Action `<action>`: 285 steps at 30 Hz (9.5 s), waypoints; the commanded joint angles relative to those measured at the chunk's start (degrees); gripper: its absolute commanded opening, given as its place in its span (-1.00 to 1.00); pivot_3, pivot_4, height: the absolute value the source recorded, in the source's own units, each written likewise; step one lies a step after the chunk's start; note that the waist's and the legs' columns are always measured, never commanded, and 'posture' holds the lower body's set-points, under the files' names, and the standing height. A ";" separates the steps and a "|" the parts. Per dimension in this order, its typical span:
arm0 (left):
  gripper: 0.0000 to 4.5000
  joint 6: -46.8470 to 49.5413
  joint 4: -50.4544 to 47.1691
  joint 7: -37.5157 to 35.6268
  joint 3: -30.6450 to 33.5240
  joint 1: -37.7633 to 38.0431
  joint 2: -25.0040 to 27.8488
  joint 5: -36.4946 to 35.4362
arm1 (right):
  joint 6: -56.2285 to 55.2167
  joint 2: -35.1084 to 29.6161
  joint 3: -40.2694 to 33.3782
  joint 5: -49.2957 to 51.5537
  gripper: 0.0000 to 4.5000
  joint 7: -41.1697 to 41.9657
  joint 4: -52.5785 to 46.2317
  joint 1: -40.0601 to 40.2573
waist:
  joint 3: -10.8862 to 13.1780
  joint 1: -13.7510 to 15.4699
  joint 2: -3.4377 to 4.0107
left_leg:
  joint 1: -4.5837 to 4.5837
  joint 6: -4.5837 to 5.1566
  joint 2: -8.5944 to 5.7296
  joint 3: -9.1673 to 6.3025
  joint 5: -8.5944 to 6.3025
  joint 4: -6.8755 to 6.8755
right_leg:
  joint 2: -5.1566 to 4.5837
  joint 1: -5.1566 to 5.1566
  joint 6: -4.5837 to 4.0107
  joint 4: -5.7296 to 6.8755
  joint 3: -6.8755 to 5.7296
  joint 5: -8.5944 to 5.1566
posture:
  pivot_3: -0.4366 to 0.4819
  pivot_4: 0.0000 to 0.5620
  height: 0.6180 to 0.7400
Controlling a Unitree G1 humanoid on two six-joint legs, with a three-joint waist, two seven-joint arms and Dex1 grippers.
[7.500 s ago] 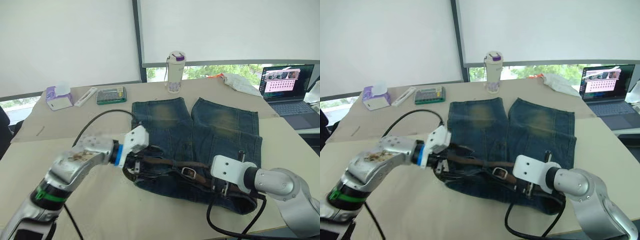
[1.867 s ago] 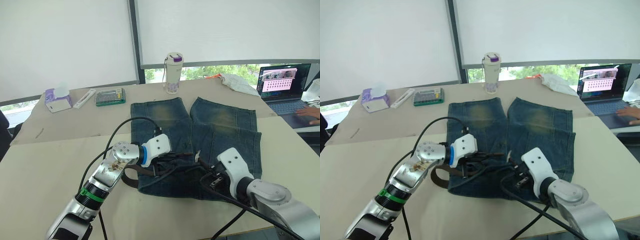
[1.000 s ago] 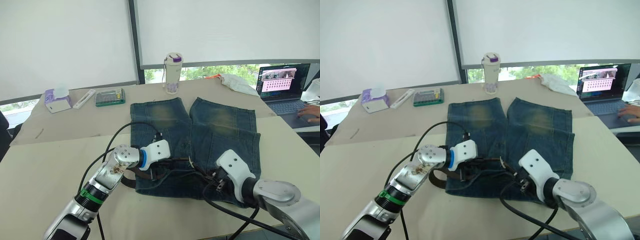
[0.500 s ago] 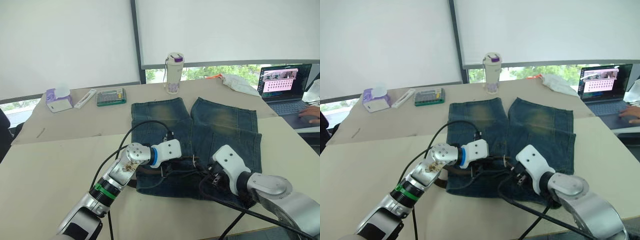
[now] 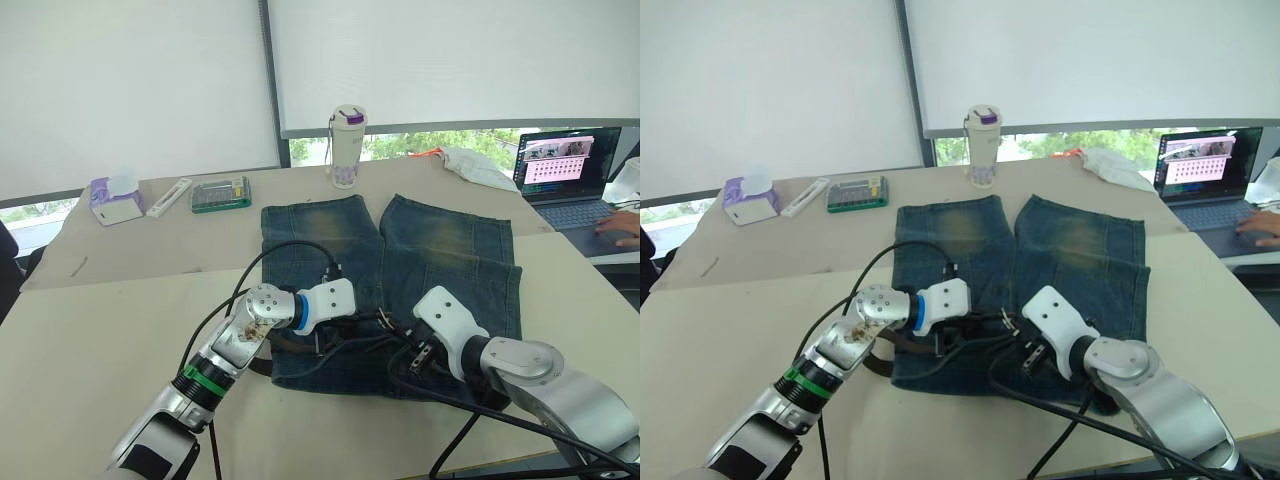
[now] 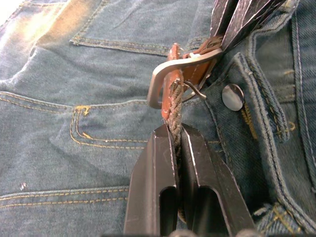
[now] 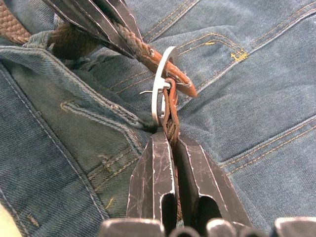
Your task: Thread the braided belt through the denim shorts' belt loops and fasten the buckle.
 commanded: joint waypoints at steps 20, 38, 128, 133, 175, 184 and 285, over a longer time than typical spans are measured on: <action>-1.00 4.11 -6.97 -7.33 0.54 2.81 3.81 -4.20 | 4.91 14.19 -16.06 5.99 -1.00 -4.85 -2.53 -0.63 | -0.09 0.03 0.13 | 0.00 0.01 0.00 -0.02 -0.01 -0.01 | 0.00 -0.02 0.00 0.03 0.02 0.00 | -0.05 -0.47 1.00; -1.00 2.03 -2.78 -3.30 0.12 1.21 -1.61 -1.83 | 5.44 16.36 -12.04 7.03 -1.00 -7.64 -3.96 0.27 | -0.10 -0.06 0.15 | 0.00 0.02 -0.02 0.00 -0.01 -0.01 | 0.00 -0.01 0.01 0.03 0.04 0.01 | -0.05 -0.47 1.00; -1.00 40.76 -7.29 16.97 6.98 -1.58 -2.66 -21.20 | -15.24 2.67 6.97 -28.83 -1.00 -4.71 -5.53 6.88 | -0.13 0.01 0.12 | 0.02 -0.08 -0.04 0.03 0.01 0.01 | -0.02 -0.07 0.05 -0.05 0.14 -0.02 | -0.05 -0.47 1.00; -1.00 38.19 -7.57 16.77 8.49 -0.64 -3.02 -21.18 | -14.96 3.59 6.07 -27.56 -1.00 -3.01 -5.94 7.80 | -0.13 0.05 0.11 | 0.02 -0.08 -0.04 0.02 0.01 0.01 | -0.02 -0.08 0.05 -0.04 0.13 -0.02 | -0.05 -0.47 1.00; -1.00 7.06 -3.91 -2.02 3.20 6.05 7.27 -9.55 | -21.80 -3.43 7.43 -24.41 -1.00 2.46 -4.29 15.51 | -0.25 -0.10 0.06 | 0.11 -0.05 0.00 0.05 -0.03 -0.02 | 0.01 -0.01 0.11 -0.11 0.09 -0.06 | -0.05 -0.47 1.00; -1.00 7.11 -4.23 -0.77 0.39 4.08 -0.27 -7.98 | -22.28 -1.71 6.75 -24.51 -1.00 3.65 -4.86 14.35 | -0.27 0.14 0.05 | 0.05 -0.02 -0.05 0.04 -0.04 0.02 | -0.02 0.01 0.11 -0.08 0.09 -0.06 | -0.05 -0.47 1.00; -1.00 -11.17 1.43 -1.51 3.93 4.36 -3.25 -3.60 | -23.93 -10.36 8.37 -16.96 -0.07 13.47 4.37 -4.10 | -0.36 0.11 0.03 | 0.03 0.02 -0.03 0.10 -0.07 0.04 | -0.03 -0.02 0.11 -0.08 0.10 -0.05 | -0.05 -0.47 1.00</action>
